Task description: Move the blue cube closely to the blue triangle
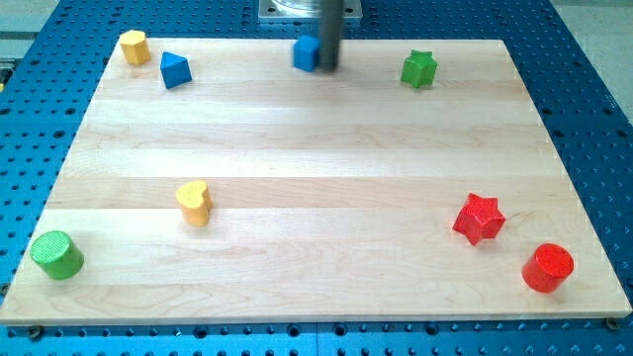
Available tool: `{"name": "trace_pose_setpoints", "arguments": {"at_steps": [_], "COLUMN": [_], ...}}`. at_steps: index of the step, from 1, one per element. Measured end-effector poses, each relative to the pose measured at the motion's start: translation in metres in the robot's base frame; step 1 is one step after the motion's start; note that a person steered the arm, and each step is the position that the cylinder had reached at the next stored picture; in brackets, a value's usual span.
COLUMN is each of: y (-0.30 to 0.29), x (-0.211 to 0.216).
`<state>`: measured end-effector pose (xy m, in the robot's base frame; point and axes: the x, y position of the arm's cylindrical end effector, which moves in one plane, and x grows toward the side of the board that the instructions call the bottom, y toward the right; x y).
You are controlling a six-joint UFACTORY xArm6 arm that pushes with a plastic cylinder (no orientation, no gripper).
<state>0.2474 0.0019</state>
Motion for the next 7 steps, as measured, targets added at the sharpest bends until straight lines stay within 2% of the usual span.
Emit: {"name": "trace_pose_setpoints", "arguments": {"at_steps": [1,2,3,4,5,6,7], "y": [0.015,-0.048,-0.085,-0.018,-0.066,-0.135,-0.128], "x": [-0.034,-0.027,0.013,-0.005,0.05,0.062,0.098]}}
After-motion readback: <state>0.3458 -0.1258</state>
